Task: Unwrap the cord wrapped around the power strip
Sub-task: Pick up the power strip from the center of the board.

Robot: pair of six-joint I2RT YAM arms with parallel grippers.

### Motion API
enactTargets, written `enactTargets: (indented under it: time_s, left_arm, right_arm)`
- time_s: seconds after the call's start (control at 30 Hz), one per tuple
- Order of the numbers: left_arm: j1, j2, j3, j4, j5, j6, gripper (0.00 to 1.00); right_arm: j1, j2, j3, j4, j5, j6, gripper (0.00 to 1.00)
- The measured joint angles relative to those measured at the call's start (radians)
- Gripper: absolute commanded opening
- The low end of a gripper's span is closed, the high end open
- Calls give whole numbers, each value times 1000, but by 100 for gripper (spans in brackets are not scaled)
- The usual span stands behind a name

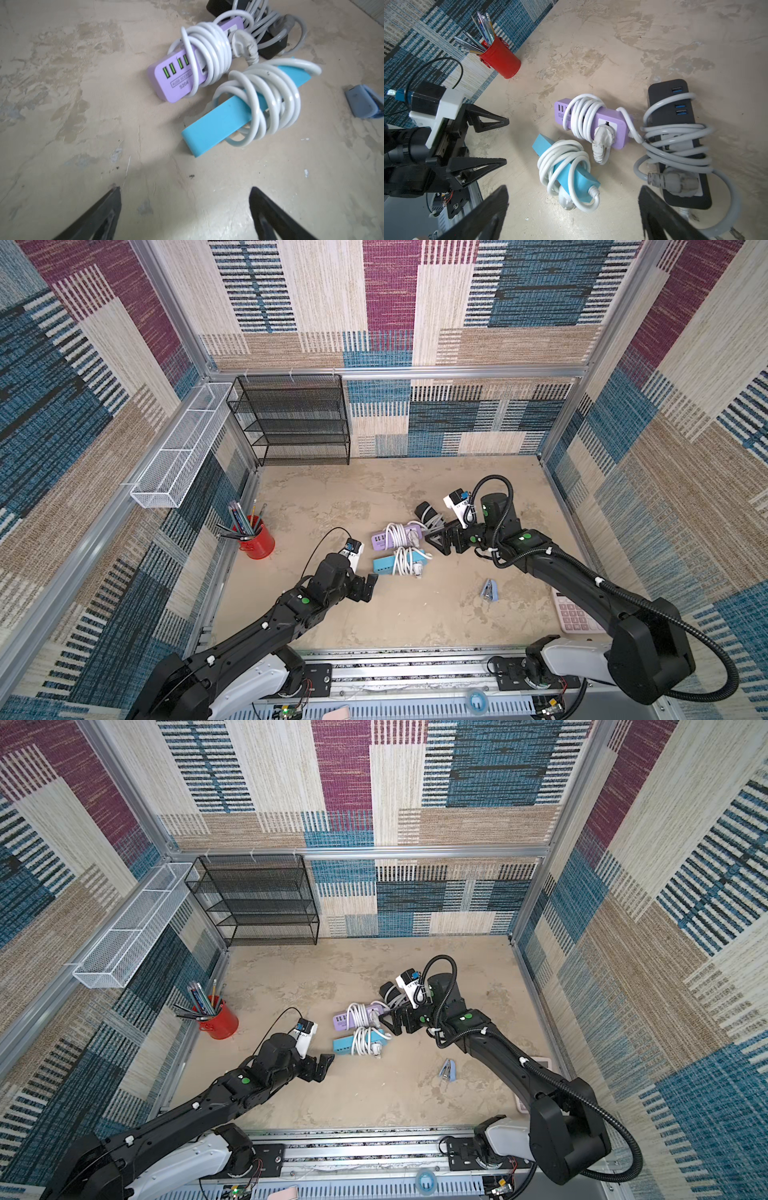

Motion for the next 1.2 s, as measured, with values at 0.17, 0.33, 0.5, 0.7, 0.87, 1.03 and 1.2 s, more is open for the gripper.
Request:
enactTargets:
  time_s: [0.17, 0.33, 0.5, 0.7, 0.87, 1.03, 1.2]
  left_arm:
    - [-1, 147, 37, 64, 74, 50, 95]
    - [1, 191, 15, 158, 152, 108, 95]
    - [5, 206, -16, 251, 190, 147, 92]
    - [10, 282, 3, 311, 191, 215, 89]
    - [32, 326, 37, 333, 189, 257, 82]
    - [52, 317, 47, 325, 211, 291, 77]
    - [50, 254, 59, 303, 216, 321, 78]
  right_arm:
    - [0, -5, 8, -2, -28, 7, 98]
    - [0, -13, 21, -2, -58, 10, 98]
    - [-1, -17, 22, -1, -85, 10, 98]
    - [-8, -18, 22, 1, -114, 14, 98]
    - [-13, -27, 22, 1, -132, 18, 98]
    - [-24, -40, 22, 1, -149, 22, 98]
    - [-35, -42, 22, 2, -168, 26, 98]
